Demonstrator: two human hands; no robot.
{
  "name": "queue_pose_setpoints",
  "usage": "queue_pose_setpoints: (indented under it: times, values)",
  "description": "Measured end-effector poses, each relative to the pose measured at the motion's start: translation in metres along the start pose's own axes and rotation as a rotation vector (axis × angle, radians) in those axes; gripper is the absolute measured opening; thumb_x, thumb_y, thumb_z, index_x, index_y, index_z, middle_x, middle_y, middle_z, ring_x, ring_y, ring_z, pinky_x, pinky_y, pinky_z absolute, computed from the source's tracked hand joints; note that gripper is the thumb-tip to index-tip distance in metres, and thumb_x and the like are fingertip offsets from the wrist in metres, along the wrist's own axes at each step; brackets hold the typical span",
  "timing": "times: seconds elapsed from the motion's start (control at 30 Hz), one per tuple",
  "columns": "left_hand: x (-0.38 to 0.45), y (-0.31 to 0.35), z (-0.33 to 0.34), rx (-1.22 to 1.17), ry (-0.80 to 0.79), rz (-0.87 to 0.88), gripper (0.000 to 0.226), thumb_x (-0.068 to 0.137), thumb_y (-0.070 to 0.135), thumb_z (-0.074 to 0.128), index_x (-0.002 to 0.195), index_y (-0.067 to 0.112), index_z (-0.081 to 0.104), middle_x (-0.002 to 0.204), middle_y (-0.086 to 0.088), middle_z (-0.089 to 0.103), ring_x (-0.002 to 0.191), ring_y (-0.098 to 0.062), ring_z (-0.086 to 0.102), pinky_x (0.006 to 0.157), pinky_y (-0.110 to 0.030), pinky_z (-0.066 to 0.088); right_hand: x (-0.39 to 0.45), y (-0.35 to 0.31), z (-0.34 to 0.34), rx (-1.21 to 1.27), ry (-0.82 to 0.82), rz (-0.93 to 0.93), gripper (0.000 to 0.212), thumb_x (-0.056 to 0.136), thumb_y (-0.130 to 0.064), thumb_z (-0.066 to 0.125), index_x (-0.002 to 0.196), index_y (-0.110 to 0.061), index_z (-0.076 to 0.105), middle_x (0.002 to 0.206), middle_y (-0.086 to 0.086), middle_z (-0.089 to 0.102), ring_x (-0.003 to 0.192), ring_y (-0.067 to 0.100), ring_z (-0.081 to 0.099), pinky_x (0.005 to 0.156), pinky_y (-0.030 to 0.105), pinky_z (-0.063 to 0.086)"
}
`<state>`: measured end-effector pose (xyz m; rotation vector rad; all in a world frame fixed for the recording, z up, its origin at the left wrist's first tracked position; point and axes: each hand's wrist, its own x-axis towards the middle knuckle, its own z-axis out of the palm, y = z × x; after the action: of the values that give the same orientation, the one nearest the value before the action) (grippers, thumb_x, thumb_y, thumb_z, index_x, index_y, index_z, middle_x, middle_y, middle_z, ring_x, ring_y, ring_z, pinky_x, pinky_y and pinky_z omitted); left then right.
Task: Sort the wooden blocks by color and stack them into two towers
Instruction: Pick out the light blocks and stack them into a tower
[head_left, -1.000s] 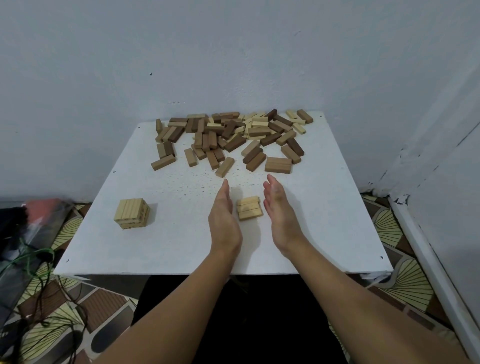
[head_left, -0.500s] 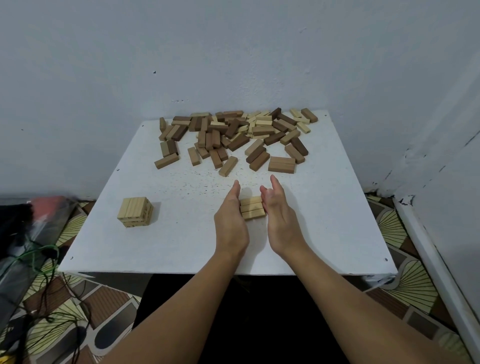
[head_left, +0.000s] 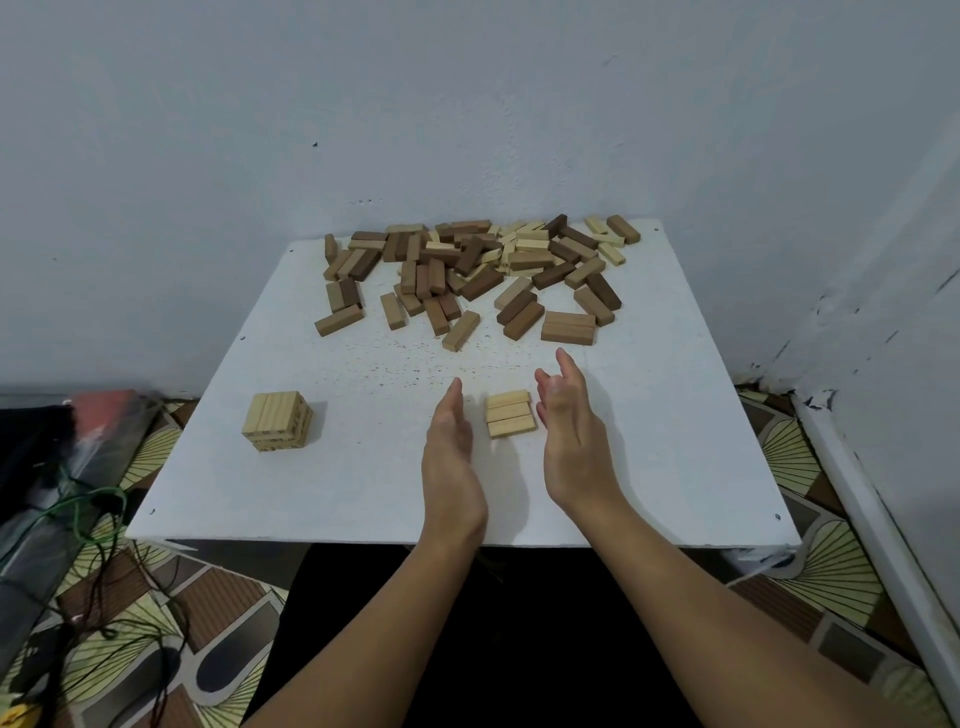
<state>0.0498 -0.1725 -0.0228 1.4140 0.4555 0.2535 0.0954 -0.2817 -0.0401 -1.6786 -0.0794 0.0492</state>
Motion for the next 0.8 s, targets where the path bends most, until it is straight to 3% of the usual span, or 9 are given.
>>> queue_pose_setpoints:
  times: [0.1, 0.23, 0.8]
  values:
    - [-0.0032, -0.0001, -0.0017, -0.034, -0.032, 0.010, 0.073, 0.088, 0.060, 0.030, 0.154, 0.031, 0.044, 0.159, 0.004, 0.046, 0.145, -0.009, 0.043, 0.125, -0.035, 0.031, -0.0011, 0.0005, 0.0011, -0.022, -0.012, -0.006, 0.077, 0.091, -0.086, 0.021, 0.157, -0.048, 0.023, 0.159, -0.008, 0.045, 0.144, 0.009, 0.044, 0.122, 0.041, 0.036]
    - [-0.0018, 0.0007, -0.0006, -0.015, -0.051, 0.016, 0.071, 0.090, 0.053, 0.032, 0.155, 0.027, 0.045, 0.156, 0.000, 0.050, 0.141, -0.007, 0.049, 0.122, -0.032, 0.036, -0.0016, -0.0001, 0.0008, -0.028, -0.021, -0.010, 0.081, 0.088, -0.089, 0.020, 0.157, -0.048, 0.024, 0.157, -0.007, 0.048, 0.143, 0.009, 0.046, 0.121, 0.042, 0.036]
    - [0.0016, -0.0011, -0.0010, 0.077, -0.086, 0.019, 0.066, 0.095, 0.054, 0.030, 0.153, 0.028, 0.046, 0.154, 0.004, 0.052, 0.140, -0.005, 0.049, 0.124, -0.036, 0.034, -0.0030, -0.0024, 0.0015, -0.020, -0.029, -0.009, 0.087, 0.084, -0.094, 0.021, 0.157, -0.046, 0.023, 0.156, -0.002, 0.050, 0.142, 0.010, 0.047, 0.121, 0.042, 0.037]
